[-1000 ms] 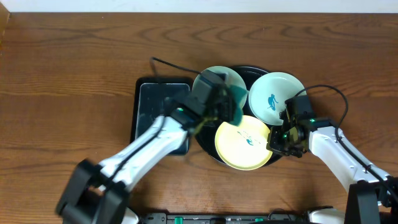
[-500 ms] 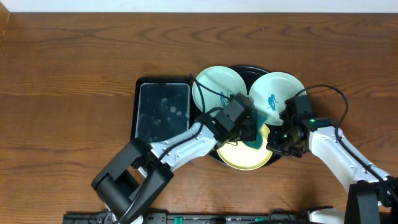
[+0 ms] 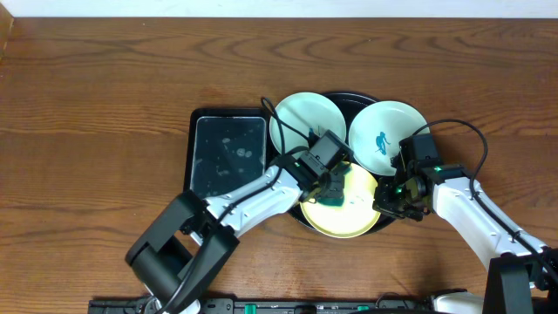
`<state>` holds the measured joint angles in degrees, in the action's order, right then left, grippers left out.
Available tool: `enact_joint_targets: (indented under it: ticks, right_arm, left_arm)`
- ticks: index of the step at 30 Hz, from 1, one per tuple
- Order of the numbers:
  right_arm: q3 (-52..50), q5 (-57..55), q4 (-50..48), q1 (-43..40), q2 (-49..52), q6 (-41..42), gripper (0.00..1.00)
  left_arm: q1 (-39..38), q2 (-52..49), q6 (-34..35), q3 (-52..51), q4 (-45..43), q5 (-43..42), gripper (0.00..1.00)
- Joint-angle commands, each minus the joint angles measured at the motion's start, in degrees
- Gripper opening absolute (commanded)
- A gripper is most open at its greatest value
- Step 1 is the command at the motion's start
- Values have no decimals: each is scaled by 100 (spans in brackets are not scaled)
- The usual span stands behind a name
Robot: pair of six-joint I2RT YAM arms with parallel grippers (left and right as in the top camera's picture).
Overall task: Clean dirty plates on tray and stack at the side
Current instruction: 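Carry the sponge with the left gripper over to the yellow plate, then scrub the yellow plate with the sponge while the right gripper holds its rim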
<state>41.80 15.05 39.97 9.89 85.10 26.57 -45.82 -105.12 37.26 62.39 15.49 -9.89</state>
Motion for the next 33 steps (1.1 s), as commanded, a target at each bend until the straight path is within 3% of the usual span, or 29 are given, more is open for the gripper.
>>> enact_joint_targets:
  ticks: [1,6,13,21,28,33]
  right_arm:
    - [-35,-105,13,35,-44,83,1]
    - [-35,-105,13,35,-44,83,1]
    - [-35,-105,13,35,-44,83,1]
    - [-35,-105,13,35,-44,85,1]
    - [-35,-105,33,35,-44,83,1]
    - [-35,-107,92,35,-44,81,1]
  left_arm:
    - [177,323,-389,9,20,214,8]
    - [142,538,-376,22,-507,-417,8]
    - [-39,260,319,20,-1010,-485,8]
    - [-498,-76,400,20,-1493,-638,8]
    - [-568,-424,348,13,-1357,-568,8]
    - [-409,-439,203,13,-385,275,7]
